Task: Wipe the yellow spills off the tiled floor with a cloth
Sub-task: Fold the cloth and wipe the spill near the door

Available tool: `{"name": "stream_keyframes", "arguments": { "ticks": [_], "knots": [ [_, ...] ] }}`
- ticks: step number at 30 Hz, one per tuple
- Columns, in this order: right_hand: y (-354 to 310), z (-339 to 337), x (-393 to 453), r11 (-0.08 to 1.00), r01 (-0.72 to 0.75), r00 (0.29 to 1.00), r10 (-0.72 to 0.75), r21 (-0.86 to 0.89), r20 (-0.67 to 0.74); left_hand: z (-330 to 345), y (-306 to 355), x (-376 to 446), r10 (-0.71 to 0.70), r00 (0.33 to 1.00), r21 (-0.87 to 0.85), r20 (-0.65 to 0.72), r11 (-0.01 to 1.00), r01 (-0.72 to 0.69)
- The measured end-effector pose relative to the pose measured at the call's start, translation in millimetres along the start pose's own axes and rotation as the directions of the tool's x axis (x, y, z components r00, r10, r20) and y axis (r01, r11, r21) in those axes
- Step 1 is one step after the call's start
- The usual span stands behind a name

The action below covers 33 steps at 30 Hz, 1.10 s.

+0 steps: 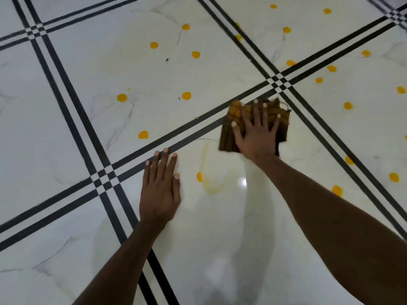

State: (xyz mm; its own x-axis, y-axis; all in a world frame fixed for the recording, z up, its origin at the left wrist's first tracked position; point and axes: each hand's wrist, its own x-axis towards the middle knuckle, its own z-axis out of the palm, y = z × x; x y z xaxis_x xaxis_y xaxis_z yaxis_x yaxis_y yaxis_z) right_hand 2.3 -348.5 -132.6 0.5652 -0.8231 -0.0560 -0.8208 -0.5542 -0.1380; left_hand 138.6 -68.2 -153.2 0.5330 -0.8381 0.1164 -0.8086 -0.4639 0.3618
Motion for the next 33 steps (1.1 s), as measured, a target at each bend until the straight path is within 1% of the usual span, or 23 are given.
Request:
{"name": "stream_keyframes", "arguments": {
  "ticks": [1, 2, 3, 4, 5, 6, 7, 9, 10, 11, 13, 15, 16, 17, 20, 23, 25, 27, 28, 29, 30, 32, 33],
  "knots": [
    [-28, 10, 0, 0.999, 0.042, 0.999, -0.042, 0.008, -0.002, 3, -2, -1, -0.006, 1.000, 0.001, -0.002, 1.000, 0.006],
    [-55, 19, -13, 0.988, 0.154, 0.988, -0.154, 0.002, 0.009, 5, -4, -2, -0.008, 1.000, 0.004, 0.002, 1.000, 0.008],
    [-75, 28, -42, 0.951, 0.309, 0.950, -0.307, -0.014, 0.053, 6, -6, -6, -0.010, 1.000, 0.005, 0.012, 1.000, 0.010],
    [-80, 32, -75, 0.893, 0.450, 0.890, -0.446, -0.026, 0.092, 5, -6, -8, -0.010, 1.000, 0.004, 0.013, 1.000, 0.010],
    [-72, 33, -102, 0.852, 0.523, 0.848, -0.517, -0.027, 0.115, 5, -5, -8, -0.007, 1.000, 0.002, 0.019, 1.000, 0.007],
    [-54, 29, -120, 0.845, 0.534, 0.841, -0.530, -0.017, 0.110, 4, -4, -7, -0.008, 1.000, -0.002, 0.025, 1.000, 0.008],
    [-32, 24, -134, 0.881, 0.473, 0.877, -0.470, -0.012, 0.097, 2, -3, -5, -0.014, 1.000, -0.008, 0.025, 1.000, 0.014],
    [0, 15, -167, 0.979, 0.204, 0.977, -0.202, -0.020, 0.062, -1, -1, -3, -0.032, 0.999, -0.004, 0.022, 0.999, 0.032],
    [-1, 13, -189, 0.996, 0.089, 0.994, -0.087, -0.028, 0.066, -1, -1, -5, -0.037, 0.999, 0.000, 0.029, 0.999, 0.037],
    [-15, 13, -210, 0.998, 0.059, 0.996, -0.058, -0.014, 0.074, -2, -1, -7, -0.040, 0.999, 0.000, 0.032, 0.999, 0.040],
    [-60, 18, -229, 0.966, 0.256, 0.961, -0.259, 0.049, 0.097, -4, -3, -10, -0.030, 0.999, -0.006, 0.030, 1.000, 0.030],
    [-88, 22, -185, 0.888, 0.447, 0.887, -0.456, 0.107, 0.075, -5, -4, -7, -0.016, 0.999, -0.023, 0.034, 1.000, 0.017],
    [-91, 24, -145, 0.875, 0.475, 0.876, -0.481, 0.097, 0.047, -4, -5, -5, -0.009, 0.999, -0.021, 0.032, 1.000, 0.009],
    [-85, 26, -106, 0.890, 0.451, 0.890, -0.455, 0.071, 0.043, -1, -5, -6, -0.013, 0.999, -0.020, 0.033, 1.000, 0.013],
    [-40, 27, -31, 0.983, 0.183, 0.983, -0.183, -0.021, 0.028, 4, -2, -9, -0.034, 0.998, -0.026, 0.045, 0.999, 0.035],
    [-19, 26, -33, 1.000, 0.015, 1.000, -0.015, 0.013, -0.013, 4, -2, -11, -0.034, 0.998, -0.011, 0.057, 0.999, 0.035],
    [-37, 21, -32, 0.996, -0.087, 0.996, 0.087, 0.032, -0.003, 2, -1, -11, -0.041, 0.998, -0.011, 0.052, 0.999, 0.042],
    [-67, 20, -13, 0.993, -0.104, 0.995, 0.104, 0.054, 0.001, 0, 0, -10, -0.045, 0.998, -0.018, 0.047, 0.999, 0.046],
    [-83, 21, -4, 0.998, -0.045, 0.999, 0.045, 0.051, 0.004, 0, -1, -8, -0.046, 0.998, -0.020, 0.038, 0.999, 0.047],
    [-98, 25, 0, 0.997, 0.072, 0.997, -0.072, 0.038, -0.001, 1, -3, -7, -0.055, 0.998, -0.026, 0.021, 0.998, 0.055],
    [-110, 28, -4, 0.973, 0.230, 0.973, -0.230, 0.023, 0.004, 2, -5, -7, -0.066, 0.998, -0.035, -0.001, 0.997, 0.066],
    [-118, 36, -33, 0.853, 0.523, 0.852, -0.522, 0.000, 0.043, 3, -9, -11, -0.078, 0.997, -0.033, -0.017, 0.996, 0.077],
    [-108, 36, -55, 0.798, 0.602, 0.796, -0.600, -0.003, 0.079, 3, -10, -14, -0.083, 0.997, -0.031, -0.005, 0.996, 0.083]
  ]
}}
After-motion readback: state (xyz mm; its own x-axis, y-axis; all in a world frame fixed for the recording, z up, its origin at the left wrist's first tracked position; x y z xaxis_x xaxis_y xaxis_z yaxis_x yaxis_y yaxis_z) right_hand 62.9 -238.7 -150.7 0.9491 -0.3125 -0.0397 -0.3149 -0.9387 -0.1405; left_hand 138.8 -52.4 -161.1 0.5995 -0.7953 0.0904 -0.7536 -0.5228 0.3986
